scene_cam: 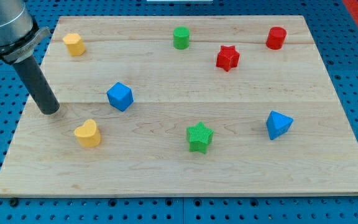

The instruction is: Slide the yellow heart below to the blue cube

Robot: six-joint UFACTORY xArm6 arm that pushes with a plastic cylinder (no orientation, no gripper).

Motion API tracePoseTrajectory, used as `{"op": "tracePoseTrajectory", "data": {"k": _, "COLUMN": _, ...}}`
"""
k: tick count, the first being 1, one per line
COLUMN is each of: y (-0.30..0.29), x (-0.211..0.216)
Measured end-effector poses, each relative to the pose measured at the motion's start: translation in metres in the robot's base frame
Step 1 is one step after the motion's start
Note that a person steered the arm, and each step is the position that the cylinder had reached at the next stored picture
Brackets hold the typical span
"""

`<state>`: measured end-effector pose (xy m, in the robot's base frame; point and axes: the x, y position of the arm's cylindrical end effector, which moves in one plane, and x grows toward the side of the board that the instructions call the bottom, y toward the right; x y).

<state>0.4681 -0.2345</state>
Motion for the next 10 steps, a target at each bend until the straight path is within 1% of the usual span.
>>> {"op": "tracePoseTrajectory", "data": {"k": 1, "y": 0.019, "x": 0.073}}
{"op": "tracePoseTrajectory", "data": {"k": 2, "y": 0.02, "x": 0.08}}
{"op": "tracePoseTrajectory", "data": {"k": 3, "y": 0.035, "x": 0.128}}
{"op": "tracePoseTrajectory", "data": {"k": 4, "y": 0.035, "x": 0.122}}
{"op": "tracePoseTrajectory", "data": {"k": 5, "y": 0.051, "x": 0.073}}
{"op": "tracePoseTrajectory", "data": {"k": 6, "y": 0.072, "x": 0.006}}
{"op": "tracePoseTrajectory", "data": {"k": 8, "y": 0.079, "x": -0.02}}
{"op": "tracePoseTrajectory", "data": {"k": 10, "y": 0.08, "x": 0.02}}
